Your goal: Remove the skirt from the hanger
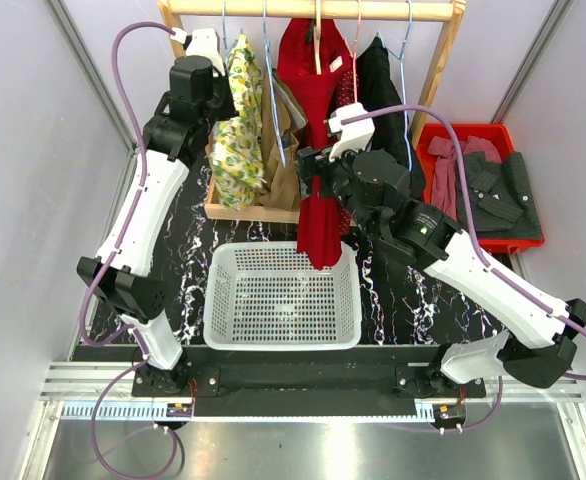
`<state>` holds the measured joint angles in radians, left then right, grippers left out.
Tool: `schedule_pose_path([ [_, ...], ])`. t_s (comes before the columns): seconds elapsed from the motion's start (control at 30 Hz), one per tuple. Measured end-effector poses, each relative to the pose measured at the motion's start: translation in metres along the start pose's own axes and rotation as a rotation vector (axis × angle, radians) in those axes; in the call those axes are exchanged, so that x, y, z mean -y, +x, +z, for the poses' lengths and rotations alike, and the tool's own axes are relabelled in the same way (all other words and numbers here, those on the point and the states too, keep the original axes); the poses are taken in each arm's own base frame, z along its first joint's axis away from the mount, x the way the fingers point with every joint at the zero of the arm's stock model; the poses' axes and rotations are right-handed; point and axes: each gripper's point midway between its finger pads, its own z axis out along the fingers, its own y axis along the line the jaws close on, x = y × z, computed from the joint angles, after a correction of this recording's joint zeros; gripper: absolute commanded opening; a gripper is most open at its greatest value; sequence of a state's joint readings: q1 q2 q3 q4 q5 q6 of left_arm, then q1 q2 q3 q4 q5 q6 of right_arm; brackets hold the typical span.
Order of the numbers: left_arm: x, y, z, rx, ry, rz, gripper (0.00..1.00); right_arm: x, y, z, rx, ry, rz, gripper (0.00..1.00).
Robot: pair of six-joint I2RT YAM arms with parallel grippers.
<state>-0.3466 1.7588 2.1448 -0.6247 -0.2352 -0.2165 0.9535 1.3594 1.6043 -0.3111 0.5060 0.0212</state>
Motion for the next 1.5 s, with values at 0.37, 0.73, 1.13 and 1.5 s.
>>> schedule_pose_path([
  [0.37,-0.007,0.009,0.006,-0.001,-0.027,0.062,0.00,-0.010,0.005,0.001,-0.006,-0.045,0.036,0.77],
  [0.73,-0.013,-0.038,-0.048,0.105,-0.004,0.132,0.00,-0.030,0.027,0.014,-0.059,-0.114,0.042,0.81],
  [1.13,-0.017,-0.076,-0.213,0.253,0.144,0.195,0.00,-0.082,0.040,-0.001,-0.079,-0.409,0.113,1.00],
  [1.5,-0.020,-0.072,-0.282,0.301,0.250,0.244,0.00,-0.145,0.055,-0.021,-0.062,-0.742,0.477,1.00],
])
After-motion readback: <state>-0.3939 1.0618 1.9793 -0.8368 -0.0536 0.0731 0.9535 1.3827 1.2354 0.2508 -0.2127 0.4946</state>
